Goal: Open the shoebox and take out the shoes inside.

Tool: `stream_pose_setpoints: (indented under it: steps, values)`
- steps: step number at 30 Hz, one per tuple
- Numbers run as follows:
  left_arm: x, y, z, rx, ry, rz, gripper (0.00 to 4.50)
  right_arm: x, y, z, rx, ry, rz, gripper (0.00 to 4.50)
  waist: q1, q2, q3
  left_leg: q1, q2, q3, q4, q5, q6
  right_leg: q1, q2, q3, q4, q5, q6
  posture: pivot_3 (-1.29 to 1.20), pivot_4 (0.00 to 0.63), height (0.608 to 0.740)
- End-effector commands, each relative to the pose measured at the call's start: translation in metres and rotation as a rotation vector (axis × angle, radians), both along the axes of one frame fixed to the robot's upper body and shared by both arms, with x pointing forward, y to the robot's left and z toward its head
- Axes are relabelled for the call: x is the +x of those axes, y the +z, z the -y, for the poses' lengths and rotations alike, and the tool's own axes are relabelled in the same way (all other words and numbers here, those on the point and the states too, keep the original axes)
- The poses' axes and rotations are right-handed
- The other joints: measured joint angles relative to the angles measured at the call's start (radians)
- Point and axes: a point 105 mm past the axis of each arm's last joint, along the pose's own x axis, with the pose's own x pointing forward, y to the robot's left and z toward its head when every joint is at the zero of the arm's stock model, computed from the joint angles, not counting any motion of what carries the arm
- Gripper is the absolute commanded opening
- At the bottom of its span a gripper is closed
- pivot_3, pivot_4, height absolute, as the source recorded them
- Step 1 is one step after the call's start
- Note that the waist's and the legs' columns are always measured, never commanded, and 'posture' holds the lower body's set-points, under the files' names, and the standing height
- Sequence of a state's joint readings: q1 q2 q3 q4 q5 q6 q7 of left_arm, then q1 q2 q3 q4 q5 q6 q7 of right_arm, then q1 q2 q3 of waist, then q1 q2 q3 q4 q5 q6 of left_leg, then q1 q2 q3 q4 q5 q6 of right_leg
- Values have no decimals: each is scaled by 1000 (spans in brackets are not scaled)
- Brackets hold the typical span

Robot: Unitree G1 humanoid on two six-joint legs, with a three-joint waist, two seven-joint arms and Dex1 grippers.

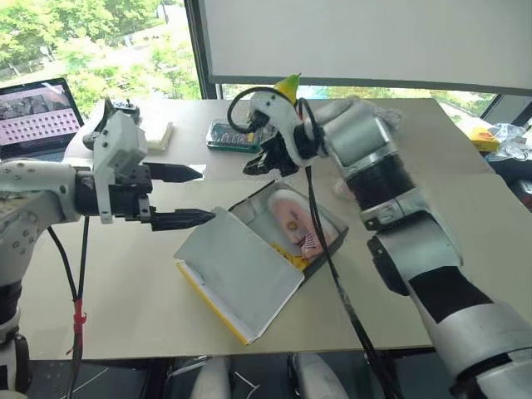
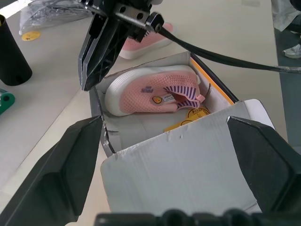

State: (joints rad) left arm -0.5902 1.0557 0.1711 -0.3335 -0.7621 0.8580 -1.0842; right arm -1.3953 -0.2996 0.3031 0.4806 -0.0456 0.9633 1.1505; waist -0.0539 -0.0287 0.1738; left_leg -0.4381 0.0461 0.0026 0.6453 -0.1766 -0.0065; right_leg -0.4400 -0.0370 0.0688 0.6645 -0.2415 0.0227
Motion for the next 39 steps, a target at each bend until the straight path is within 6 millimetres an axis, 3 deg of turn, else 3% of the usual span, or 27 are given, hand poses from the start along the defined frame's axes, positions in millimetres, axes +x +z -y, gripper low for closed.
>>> stream_pose_setpoints:
  steps: [1, 8, 12, 14, 22, 28, 32, 39]
  values:
    - [0, 9, 2, 2, -20, 44, 4500, -17, 4, 13, -54, 51, 43, 913, 5, 0, 0, 0, 0, 0, 0, 0, 0, 0, 0, 0, 0, 0, 0, 0, 150, 732]
    - [3, 7, 3, 5, -32, 36, 4500, -68, -25, 45, -220, 167, -80, 3162, 7, 0, 0, 0, 0, 0, 0, 0, 0, -1, 0, 1, 0, 0, 0, 0, 150, 732]
    - [4, 5, 3, 3, -39, 32, 4500, -101, -38, 58, -312, 337, -73, 4425, 10, 0, 0, 0, 0, 0, 0, 0, 0, 0, 0, 0, 0, 0, 0, 0, 150, 732]
    - [6, 4, 4, 2, -46, 32, 4500, -105, -42, 58, -350, 374, -35, 4425, 7, 0, 0, 0, 0, 0, 0, 0, 0, 0, 0, 0, 0, -1, 1, 0, 150, 732]
    - [9, 6, 9, -4, -65, 40, 4500, -70, -61, 44, -489, 532, 236, 4425, 3, 0, 0, 3, 1, 1, 1, 0, 0, 1, 2, 1, 0, -3, 5, 0, 150, 732]
    - [5, 3, 5, -5, -38, 36, 4500, -57, -61, 47, -562, 668, 284, 4425, 8, 0, 0, 2, 1, 1, 1, 0, 0, 1, 1, 1, 0, 0, 0, 0, 150, 732]
    - [2, 2, 3, -7, -21, 37, 4500, -63, -71, 57, -612, 844, 248, 4425, 9, 0, 0, 2, 1, 1, 1, 0, 0, 1, 1, 1, 0, 0, 0, 0, 150, 732]
    - [0, 3, 1, -7, -2, 41, 4500, -56, -92, 63, -728, 957, 222, 4425, 8, 0, 0, 3, 1, 1, 0, 0, 0, 1, 1, 1, 0, 0, 0, 0, 150, 732]
